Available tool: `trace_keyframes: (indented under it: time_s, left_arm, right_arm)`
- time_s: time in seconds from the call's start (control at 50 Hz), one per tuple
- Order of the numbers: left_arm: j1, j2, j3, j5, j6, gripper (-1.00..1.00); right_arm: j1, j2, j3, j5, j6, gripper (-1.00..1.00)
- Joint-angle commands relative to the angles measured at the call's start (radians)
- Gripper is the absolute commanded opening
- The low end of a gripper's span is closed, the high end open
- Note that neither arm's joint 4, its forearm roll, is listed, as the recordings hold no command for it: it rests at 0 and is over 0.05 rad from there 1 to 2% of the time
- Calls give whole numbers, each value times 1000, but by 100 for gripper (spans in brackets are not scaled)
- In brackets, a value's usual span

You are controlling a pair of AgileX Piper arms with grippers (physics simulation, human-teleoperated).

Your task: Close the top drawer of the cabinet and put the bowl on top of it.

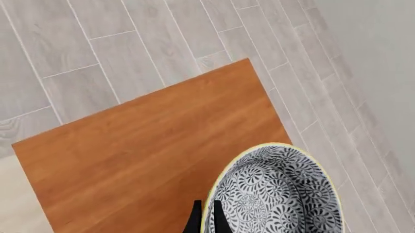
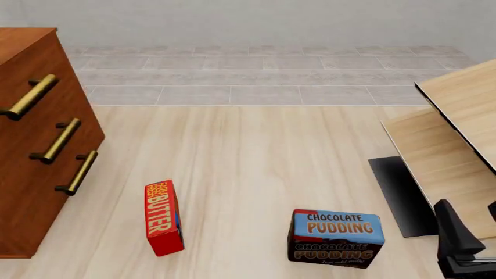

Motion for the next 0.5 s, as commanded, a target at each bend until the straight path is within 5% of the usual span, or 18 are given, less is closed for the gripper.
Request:
trace_keyframes:
  time_s: [0.02,0.5]
  left_arm:
    - [-11,28,9,-1,-33,-100]
    - [-12,8,118,-56,-53,-100]
  right_arm:
    - [1,0,0,2,-2,100]
    - [3,1,0,3,-5,100]
